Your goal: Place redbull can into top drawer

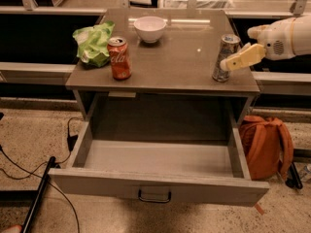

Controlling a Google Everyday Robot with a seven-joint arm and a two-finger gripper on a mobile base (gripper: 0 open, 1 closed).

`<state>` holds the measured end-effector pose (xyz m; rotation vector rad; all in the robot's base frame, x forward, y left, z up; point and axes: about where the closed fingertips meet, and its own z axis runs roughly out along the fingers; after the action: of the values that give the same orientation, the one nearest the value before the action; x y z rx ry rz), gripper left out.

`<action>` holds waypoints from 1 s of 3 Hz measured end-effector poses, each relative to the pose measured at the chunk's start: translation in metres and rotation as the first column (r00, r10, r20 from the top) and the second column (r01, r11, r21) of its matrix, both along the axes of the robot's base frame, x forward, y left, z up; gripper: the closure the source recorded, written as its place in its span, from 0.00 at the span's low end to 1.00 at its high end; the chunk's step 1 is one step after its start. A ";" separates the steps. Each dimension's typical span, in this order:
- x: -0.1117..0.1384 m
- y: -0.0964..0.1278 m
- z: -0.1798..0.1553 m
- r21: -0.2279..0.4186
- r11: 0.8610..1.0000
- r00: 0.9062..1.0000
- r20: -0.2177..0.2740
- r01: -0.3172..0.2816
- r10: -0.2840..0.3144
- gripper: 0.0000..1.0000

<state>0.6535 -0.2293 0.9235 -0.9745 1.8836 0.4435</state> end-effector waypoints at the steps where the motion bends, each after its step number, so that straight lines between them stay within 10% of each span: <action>1: 0.013 0.017 -0.007 0.062 0.998 1.000 -0.008 -0.029 0.030 0.00; 3: 0.025 0.033 -0.020 0.185 0.978 0.994 -0.033 -0.095 0.103 0.41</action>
Offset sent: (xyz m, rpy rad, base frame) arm 0.0326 0.0317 -0.0191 0.1688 0.0417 0.0559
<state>0.6788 -0.1959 0.9039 -0.9439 1.8010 0.6889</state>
